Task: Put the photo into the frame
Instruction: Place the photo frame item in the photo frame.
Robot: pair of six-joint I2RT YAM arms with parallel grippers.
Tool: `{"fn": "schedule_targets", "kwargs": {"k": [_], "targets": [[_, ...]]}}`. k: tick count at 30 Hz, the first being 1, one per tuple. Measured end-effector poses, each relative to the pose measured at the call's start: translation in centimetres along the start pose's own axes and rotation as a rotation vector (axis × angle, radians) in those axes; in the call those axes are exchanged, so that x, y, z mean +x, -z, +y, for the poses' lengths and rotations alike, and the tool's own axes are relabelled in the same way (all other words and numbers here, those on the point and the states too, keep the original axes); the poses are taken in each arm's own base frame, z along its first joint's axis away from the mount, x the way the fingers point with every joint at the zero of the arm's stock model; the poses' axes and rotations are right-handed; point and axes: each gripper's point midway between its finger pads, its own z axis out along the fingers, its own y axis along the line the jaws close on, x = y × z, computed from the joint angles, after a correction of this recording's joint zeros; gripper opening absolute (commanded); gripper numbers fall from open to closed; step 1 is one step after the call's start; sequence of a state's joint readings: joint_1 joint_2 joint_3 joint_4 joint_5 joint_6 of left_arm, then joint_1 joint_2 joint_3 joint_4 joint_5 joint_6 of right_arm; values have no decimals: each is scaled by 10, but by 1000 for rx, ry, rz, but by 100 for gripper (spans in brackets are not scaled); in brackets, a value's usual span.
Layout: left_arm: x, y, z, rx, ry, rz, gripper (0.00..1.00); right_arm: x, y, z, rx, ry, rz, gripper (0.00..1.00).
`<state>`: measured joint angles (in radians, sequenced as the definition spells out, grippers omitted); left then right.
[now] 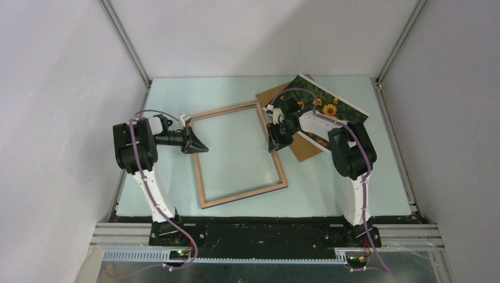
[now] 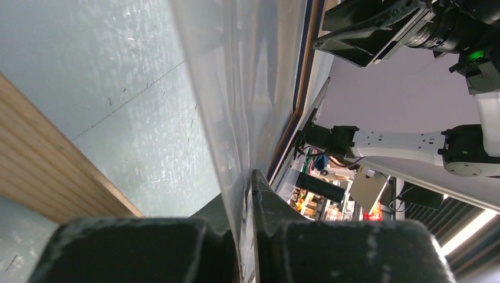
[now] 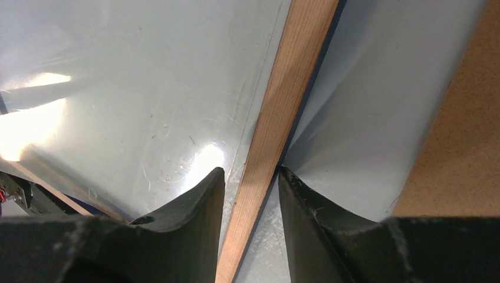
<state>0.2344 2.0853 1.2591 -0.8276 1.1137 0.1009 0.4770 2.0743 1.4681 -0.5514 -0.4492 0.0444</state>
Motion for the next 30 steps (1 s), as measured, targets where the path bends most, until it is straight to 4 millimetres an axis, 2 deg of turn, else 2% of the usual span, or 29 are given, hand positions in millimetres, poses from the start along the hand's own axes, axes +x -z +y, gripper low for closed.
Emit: {"fn": "schedule_targets", "kwargs": {"k": [6,9,15,23,30], "targets": [[-2,-2,2,0,14,-10,0,-1,0,-4,40,-30,-6,30],[-2,-3,3,9,40,-19,0,-2,0,-6,60,-54,-8,22],[-4,-5,5,23,85,-39,0,-5,-1,-5,85,-106,-20,13],[-17,-3,4,48,94,-81,0,-16,-6,-4,90,-145,-37,8],[-24,0,6,62,134,-116,0,-20,-9,-2,79,-161,-43,12]]}}
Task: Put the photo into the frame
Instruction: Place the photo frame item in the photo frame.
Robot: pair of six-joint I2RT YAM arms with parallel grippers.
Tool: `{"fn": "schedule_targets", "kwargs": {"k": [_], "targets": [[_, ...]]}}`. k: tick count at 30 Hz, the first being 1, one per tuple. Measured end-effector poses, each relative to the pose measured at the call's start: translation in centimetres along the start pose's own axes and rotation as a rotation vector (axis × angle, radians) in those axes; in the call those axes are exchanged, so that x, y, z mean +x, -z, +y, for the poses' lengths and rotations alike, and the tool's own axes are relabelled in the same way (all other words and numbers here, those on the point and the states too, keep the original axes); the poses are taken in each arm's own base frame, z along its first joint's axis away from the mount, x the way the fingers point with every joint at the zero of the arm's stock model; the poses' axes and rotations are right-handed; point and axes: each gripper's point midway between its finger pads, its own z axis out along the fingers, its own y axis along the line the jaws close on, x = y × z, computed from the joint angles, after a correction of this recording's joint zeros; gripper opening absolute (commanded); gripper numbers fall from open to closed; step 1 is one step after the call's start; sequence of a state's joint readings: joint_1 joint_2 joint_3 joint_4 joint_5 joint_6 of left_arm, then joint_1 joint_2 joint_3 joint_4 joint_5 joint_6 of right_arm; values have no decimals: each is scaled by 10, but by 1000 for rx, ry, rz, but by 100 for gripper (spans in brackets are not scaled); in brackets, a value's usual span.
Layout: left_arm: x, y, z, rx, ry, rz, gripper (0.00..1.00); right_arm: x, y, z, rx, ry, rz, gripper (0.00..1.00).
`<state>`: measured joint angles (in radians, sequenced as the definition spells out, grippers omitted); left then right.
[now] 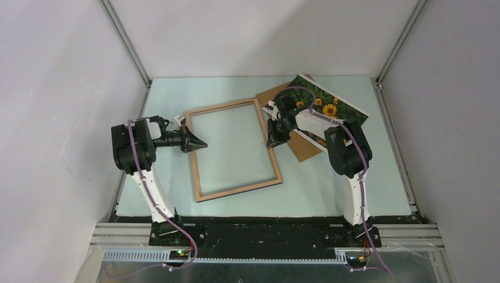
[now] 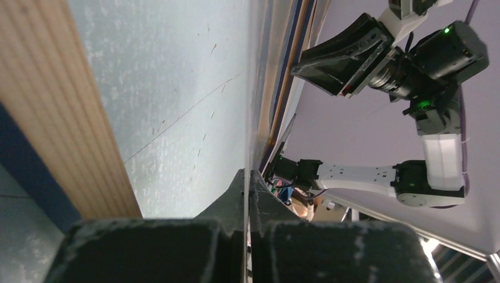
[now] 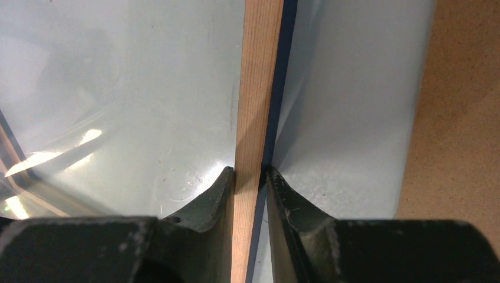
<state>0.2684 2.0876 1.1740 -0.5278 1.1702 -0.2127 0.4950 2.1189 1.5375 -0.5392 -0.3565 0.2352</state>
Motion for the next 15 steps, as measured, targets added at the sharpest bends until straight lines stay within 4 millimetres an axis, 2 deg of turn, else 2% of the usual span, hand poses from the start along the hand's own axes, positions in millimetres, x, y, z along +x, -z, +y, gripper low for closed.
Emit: {"fn": "schedule_targets", "kwargs": {"k": [5,12,15], "targets": [[-4,0,-3,16,22,-12,0,-2,0,1,-4,2,-6,20],[-3,-1,-1,25,59,-21,0,-2,0,2,-11,2,-5,40],[-3,-1,0,28,74,-23,0,-1,0,4,-27,2,-2,45]]}}
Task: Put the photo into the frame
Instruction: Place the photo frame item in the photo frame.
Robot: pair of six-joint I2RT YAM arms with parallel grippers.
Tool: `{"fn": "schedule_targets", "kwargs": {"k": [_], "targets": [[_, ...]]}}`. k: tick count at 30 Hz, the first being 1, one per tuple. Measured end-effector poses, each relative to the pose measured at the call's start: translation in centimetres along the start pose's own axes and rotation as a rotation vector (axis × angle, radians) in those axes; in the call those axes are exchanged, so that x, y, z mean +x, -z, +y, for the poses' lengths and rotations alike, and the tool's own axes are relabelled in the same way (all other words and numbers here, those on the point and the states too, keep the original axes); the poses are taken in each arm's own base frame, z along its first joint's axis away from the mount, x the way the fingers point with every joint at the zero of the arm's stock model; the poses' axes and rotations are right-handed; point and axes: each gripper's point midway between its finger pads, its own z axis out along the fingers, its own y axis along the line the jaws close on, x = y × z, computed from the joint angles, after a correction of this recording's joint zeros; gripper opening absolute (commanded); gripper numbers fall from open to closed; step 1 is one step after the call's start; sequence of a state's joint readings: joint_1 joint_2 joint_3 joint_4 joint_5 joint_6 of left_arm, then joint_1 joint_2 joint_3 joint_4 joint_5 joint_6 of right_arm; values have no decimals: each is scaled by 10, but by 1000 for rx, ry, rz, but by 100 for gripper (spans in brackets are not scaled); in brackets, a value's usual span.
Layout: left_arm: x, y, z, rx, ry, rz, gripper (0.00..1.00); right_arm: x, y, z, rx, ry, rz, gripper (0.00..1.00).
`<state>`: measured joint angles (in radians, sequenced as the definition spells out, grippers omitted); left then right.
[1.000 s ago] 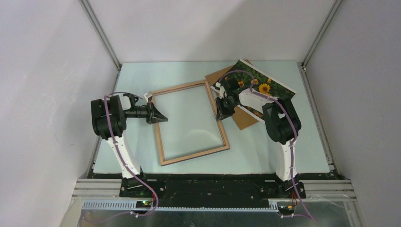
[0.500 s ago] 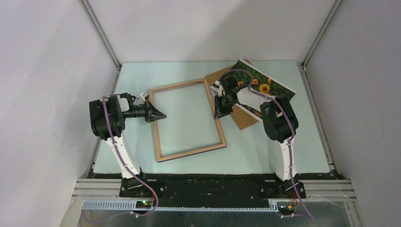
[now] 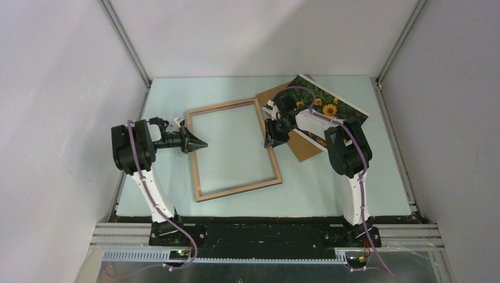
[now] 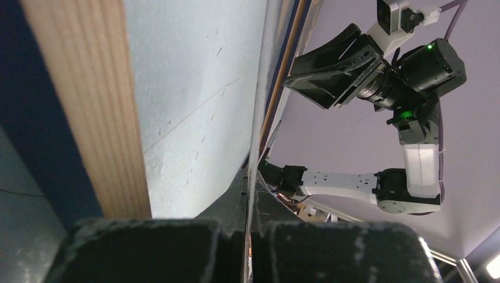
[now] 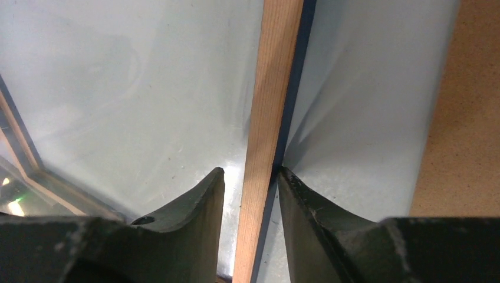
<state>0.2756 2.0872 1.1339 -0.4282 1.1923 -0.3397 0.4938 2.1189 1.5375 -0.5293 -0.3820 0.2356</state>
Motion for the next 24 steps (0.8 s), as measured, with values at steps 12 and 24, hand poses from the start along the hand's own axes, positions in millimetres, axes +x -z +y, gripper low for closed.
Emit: {"fn": "schedule_targets", "kwargs": {"k": [12,24], "targets": [[0,1,-6,20,7,3,0,-2,4,0,-32,-7,-1,52],[0,4,-17,35,-15,-2,0,-8,17,-1,-60,-14,-27,53]]}}
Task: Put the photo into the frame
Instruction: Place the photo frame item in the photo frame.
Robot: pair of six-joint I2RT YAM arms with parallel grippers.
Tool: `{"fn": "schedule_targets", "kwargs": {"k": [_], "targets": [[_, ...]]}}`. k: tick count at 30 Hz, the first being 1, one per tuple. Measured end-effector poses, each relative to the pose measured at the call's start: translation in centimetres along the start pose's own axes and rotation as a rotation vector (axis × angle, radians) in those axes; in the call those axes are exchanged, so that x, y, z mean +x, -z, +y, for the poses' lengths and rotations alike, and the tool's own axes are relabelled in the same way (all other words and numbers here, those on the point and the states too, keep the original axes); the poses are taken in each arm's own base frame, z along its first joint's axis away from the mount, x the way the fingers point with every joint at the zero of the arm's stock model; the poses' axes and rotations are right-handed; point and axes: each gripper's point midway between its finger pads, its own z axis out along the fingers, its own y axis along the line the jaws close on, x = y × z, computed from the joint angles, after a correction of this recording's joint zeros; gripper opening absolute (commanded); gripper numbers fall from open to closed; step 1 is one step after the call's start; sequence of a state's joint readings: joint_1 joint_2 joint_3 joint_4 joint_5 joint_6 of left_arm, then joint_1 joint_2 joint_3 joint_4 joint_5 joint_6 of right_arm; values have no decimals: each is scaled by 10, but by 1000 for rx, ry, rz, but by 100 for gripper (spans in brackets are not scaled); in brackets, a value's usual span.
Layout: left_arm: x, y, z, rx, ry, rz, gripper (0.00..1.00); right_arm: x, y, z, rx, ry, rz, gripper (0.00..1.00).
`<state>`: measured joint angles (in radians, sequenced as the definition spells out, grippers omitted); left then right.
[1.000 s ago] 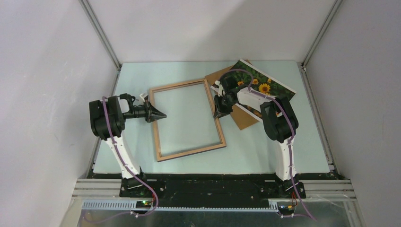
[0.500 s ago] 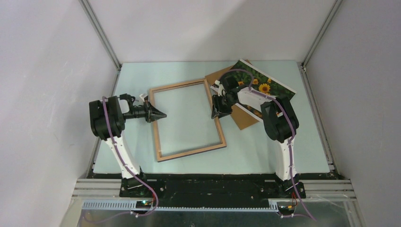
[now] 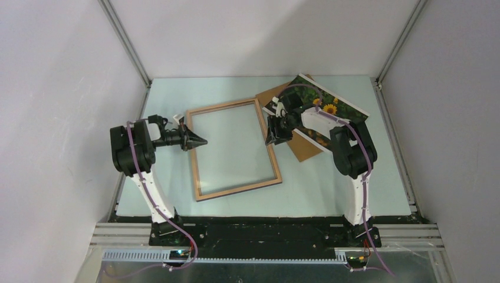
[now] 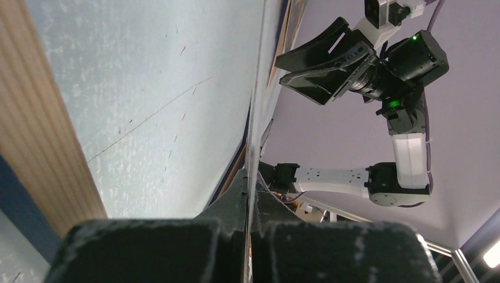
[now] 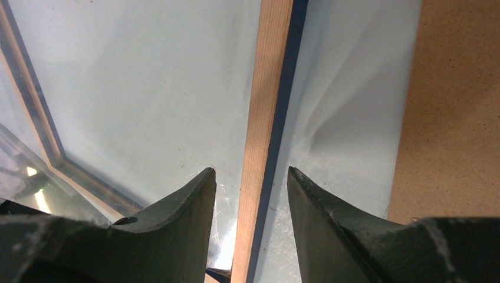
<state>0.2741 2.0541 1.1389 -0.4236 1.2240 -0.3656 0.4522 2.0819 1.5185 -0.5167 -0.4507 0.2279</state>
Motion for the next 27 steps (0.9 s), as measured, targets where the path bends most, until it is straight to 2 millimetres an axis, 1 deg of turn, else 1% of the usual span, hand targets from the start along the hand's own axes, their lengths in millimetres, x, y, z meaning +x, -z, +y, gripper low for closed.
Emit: {"fn": "schedule_targets", "kwargs": {"k": [8,14,27], "targets": [[1,0,-2,10,10,5,0,4,0,-5,2,-5,6,53],[1,-2,-3,11,11,8,0,3,2,-4,-6,10,-2,53],[4,-1,-12,59,6,25,0,2,4,-7,-3,7,-5,53]]}}
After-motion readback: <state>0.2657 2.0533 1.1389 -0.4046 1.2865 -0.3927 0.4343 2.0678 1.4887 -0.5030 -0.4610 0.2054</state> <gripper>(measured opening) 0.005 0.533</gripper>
